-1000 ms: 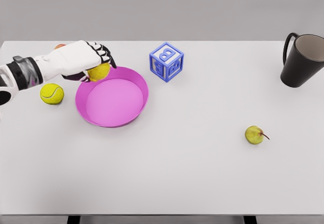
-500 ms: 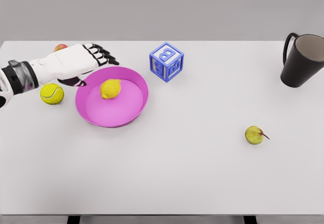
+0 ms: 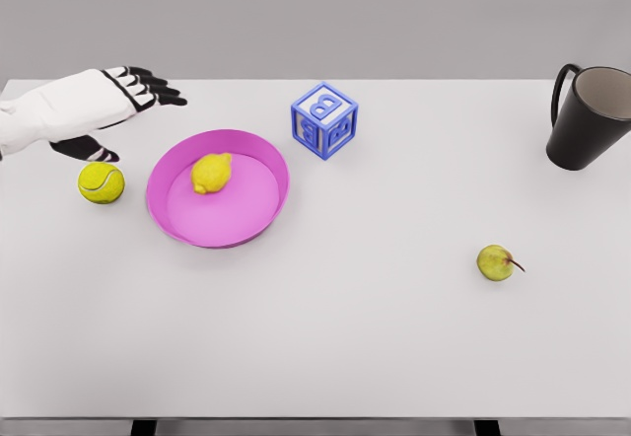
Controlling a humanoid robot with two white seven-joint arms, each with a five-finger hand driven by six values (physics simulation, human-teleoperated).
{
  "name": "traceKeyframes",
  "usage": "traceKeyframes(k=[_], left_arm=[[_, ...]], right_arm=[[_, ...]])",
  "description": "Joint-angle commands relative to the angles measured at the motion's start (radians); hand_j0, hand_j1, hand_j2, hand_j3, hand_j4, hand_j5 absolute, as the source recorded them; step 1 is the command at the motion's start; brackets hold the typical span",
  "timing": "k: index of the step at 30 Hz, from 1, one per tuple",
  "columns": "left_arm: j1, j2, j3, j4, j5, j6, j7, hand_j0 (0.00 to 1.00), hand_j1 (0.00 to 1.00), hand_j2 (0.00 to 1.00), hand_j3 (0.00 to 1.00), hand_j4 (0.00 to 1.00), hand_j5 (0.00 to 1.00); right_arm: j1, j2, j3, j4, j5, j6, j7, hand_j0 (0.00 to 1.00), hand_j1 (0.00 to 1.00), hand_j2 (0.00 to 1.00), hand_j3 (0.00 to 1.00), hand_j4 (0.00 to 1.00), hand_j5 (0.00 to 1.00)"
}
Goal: Put the lemon on the plate with left arm
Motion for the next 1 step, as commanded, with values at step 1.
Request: traceKeyframes(k=[1], left_arm=[[0.0,0.006,0.002,0.004,0.007,0.003,0.001,1.0,1.0,1.0,1.0,1.0,1.0]], right_arm=[[0.0,0.0,0.0,0.001,0.0,0.0,0.0,1.0,1.0,1.0,1.0,1.0,1.0]])
